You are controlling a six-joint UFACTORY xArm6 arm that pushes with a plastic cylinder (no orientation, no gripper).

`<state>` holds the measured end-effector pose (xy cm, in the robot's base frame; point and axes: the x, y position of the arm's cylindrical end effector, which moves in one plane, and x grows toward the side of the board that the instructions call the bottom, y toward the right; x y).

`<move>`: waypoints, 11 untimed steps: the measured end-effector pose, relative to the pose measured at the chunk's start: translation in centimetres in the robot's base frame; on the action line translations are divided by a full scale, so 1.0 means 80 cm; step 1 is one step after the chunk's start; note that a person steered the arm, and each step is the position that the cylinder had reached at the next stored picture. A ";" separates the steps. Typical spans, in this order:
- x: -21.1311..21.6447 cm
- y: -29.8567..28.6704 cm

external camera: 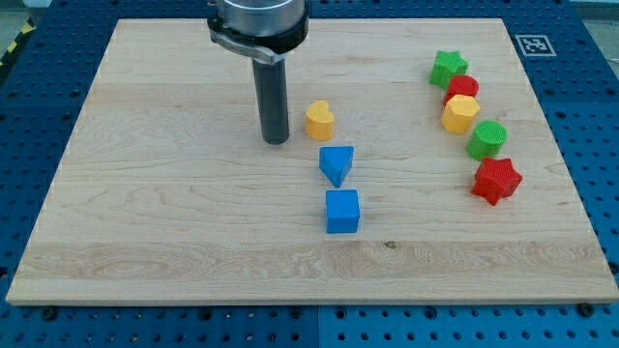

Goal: Push the blue triangle into the blue cube

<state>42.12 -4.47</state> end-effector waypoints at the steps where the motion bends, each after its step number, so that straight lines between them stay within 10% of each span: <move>1: -0.023 0.025; 8: 0.058 0.103; 11: -0.008 0.105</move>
